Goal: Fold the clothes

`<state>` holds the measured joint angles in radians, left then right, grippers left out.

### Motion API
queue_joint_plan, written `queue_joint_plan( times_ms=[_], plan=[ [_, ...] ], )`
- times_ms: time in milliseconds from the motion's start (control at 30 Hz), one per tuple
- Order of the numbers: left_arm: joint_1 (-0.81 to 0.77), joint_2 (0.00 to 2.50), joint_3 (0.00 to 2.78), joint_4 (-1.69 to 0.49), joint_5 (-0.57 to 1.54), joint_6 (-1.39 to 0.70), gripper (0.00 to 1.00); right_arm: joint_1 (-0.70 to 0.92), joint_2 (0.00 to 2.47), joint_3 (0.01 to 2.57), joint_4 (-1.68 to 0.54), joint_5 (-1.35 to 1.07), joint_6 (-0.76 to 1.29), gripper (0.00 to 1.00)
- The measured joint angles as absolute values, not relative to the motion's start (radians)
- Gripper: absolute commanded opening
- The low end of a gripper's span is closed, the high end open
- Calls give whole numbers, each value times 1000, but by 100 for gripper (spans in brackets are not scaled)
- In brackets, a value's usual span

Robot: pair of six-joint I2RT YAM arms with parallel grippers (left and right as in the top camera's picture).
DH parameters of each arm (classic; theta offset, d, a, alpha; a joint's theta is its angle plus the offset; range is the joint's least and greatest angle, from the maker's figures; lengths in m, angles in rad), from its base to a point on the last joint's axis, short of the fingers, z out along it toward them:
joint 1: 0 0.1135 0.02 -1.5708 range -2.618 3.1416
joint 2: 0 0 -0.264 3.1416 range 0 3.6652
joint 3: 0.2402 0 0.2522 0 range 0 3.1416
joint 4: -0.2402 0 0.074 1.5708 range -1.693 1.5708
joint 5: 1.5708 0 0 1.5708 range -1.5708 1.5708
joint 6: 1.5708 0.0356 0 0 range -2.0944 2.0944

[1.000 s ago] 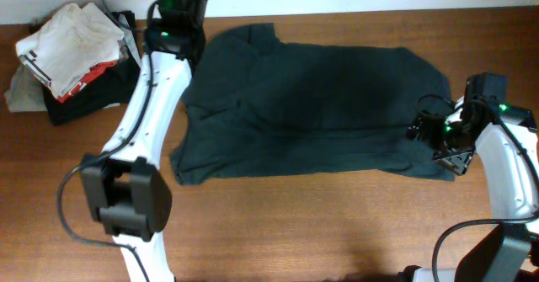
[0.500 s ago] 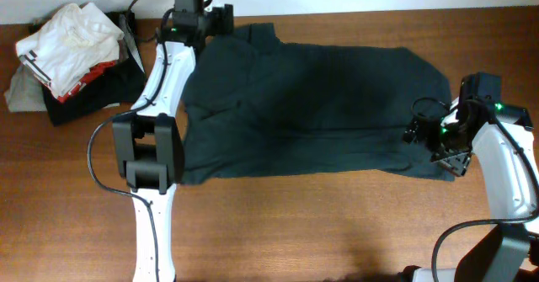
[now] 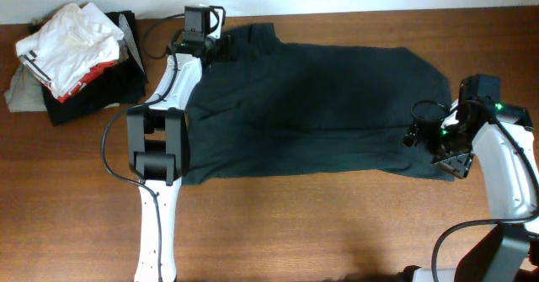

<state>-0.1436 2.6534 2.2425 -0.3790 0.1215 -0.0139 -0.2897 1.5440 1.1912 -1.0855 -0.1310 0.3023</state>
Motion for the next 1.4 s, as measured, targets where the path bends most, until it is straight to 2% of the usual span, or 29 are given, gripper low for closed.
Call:
queue_joint_plan(
  times_ms=[167,200,267,333,433,500,567,600,667,867,967,1167,1400],
  plan=[
    [-143,2663,2243,-354,124,7,79,-290,1544,1191,-1085,-128,302,96],
    [-143,2665,2243,-351,124,8,71,-290,1544,1191,-1085,-128,302,95],
    [-142,2680,2250,-338,121,16,44,-290,1544,1191,-1078,-100,301,95],
    [-142,2689,2257,-326,99,20,24,-290,1544,1191,-1061,-77,300,95],
    [-141,2695,2259,-310,63,25,17,-290,1545,1227,-977,-60,298,96],
    [-139,2699,2259,-296,52,23,17,-290,1549,1296,-857,-60,281,98],
    [-139,2700,2259,-294,48,23,3,-289,1562,1345,-685,-64,248,98],
    [-139,2701,2259,-296,48,26,1,-289,1580,1373,-654,-68,231,98],
    [-139,2701,2265,-312,47,23,1,-288,1661,1474,-677,-72,204,98],
    [-139,2701,2284,-367,47,23,1,-287,2317,2185,-945,-100,80,98],
    [-139,2700,2289,-387,47,23,1,-287,2560,2436,-1021,-60,-2,98],
    [-139,2700,2291,-394,48,23,1,-287,2654,2478,-987,30,-63,93],
    [-139,2700,2291,-393,48,23,1,-288,2672,2485,-943,-12,-105,88]
  ],
)
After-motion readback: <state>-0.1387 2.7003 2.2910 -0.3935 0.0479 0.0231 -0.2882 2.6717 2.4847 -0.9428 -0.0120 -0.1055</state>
